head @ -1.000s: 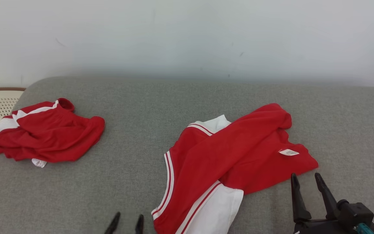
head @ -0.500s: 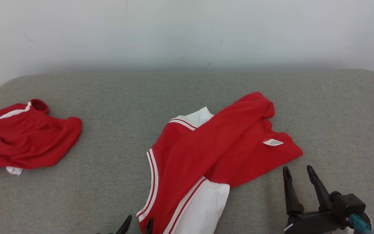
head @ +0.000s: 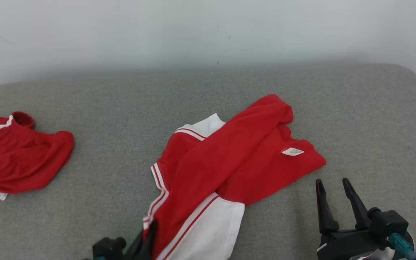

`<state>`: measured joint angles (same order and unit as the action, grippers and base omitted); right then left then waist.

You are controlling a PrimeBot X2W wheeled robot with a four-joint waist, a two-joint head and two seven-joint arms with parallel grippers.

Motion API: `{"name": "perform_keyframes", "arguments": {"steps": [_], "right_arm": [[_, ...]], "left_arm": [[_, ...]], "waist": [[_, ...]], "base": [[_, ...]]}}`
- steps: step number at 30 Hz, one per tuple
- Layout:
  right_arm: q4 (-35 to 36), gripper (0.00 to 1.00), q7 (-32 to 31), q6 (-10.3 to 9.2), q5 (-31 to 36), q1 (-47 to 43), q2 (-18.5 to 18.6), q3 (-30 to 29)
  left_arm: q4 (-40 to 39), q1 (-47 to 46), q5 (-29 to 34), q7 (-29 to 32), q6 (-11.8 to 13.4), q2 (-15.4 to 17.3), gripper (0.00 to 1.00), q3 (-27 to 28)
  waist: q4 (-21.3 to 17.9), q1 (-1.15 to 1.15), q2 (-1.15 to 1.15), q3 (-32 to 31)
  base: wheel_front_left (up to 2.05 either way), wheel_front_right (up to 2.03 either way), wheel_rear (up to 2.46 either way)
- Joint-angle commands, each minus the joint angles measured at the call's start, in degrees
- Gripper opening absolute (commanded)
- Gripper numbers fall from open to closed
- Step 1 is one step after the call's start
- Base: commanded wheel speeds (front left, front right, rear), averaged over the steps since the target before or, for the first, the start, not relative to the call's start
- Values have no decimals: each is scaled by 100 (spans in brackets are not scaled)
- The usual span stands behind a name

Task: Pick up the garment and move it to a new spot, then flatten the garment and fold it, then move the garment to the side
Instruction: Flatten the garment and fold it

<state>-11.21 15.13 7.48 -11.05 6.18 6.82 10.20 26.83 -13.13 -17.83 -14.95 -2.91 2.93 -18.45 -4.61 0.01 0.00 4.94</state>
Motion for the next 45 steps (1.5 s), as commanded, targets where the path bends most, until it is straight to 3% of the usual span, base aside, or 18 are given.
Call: {"name": "perform_keyframes", "arguments": {"steps": [1,11,19,20,21,22,31,39,45], "right_arm": [[13,100,8,3,1,-6,-2,-1],[-15,100,9,3,-61,16,-37,66],[-59,100,8,3,-66,47,-18,74],[-70,100,8,3,-74,58,-17,84],[-86,100,8,3,-82,62,-17,85],[-99,100,9,3,-85,66,-18,88],[-173,100,9,3,-115,-1,14,-9],[-536,100,-9,3,-121,116,139,-101],[-936,100,-30,3,-122,249,215,-276]], "left_arm": [[-86,-114,114,-30,14,65,0,107],[-823,-610,530,-30,-16,511,0,863],[-473,-832,632,-30,-145,846,0,1124],[-349,-832,639,-30,-150,867,4,1125],[-276,-831,651,-30,-173,859,28,1129],[-191,-818,652,-30,-175,840,100,1152],[-536,-366,750,-30,18,522,100,1492],[-1980,527,919,-30,147,163,100,2024],[-3000,1107,1084,-29,403,15,100,1997]], "waist": [[22,-1,0,-14],[-22,-1,0,-148],[-186,-1,0,-174],[-205,-1,0,-168],[-218,-1,0,-165],[-227,-1,0,-162],[-109,-1,0,-177],[151,-1,0,-200],[461,-1,0,-285]], "base": [[0,0,0],[0,0,0],[0,0,0],[0,0,0],[0,0,0],[0,0,0],[0,0,0],[0,0,0],[0,0,0]]}}
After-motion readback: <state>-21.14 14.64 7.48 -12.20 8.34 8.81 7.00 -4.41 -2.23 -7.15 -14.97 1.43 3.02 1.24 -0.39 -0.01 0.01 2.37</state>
